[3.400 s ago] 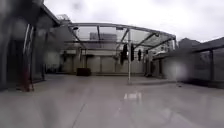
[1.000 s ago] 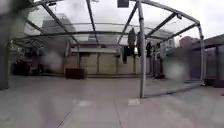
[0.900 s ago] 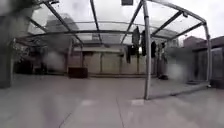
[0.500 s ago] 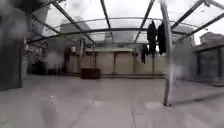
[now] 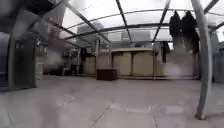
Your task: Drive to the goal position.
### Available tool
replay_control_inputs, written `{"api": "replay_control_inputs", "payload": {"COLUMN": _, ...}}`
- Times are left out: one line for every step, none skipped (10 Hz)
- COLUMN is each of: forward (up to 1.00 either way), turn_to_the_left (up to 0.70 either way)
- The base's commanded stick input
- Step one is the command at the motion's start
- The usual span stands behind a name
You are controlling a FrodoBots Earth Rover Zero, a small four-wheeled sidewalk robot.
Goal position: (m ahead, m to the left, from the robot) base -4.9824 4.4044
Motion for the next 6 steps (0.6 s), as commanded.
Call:
{"api": "replay_control_inputs", "payload": {"forward": 0.7, "turn_to_the_left": 0.0}}
{"api": "replay_control_inputs", "payload": {"forward": 0.7, "turn_to_the_left": 0.0}}
{"api": "replay_control_inputs", "payload": {"forward": 0.7, "turn_to_the_left": 0.0}}
{"api": "replay_control_inputs", "payload": {"forward": 0.7, "turn_to_the_left": 0.0}}
{"api": "replay_control_inputs", "payload": {"forward": 0.7, "turn_to_the_left": 0.0}}
{"api": "replay_control_inputs", "payload": {"forward": 0.7, "turn_to_the_left": 0.0}}
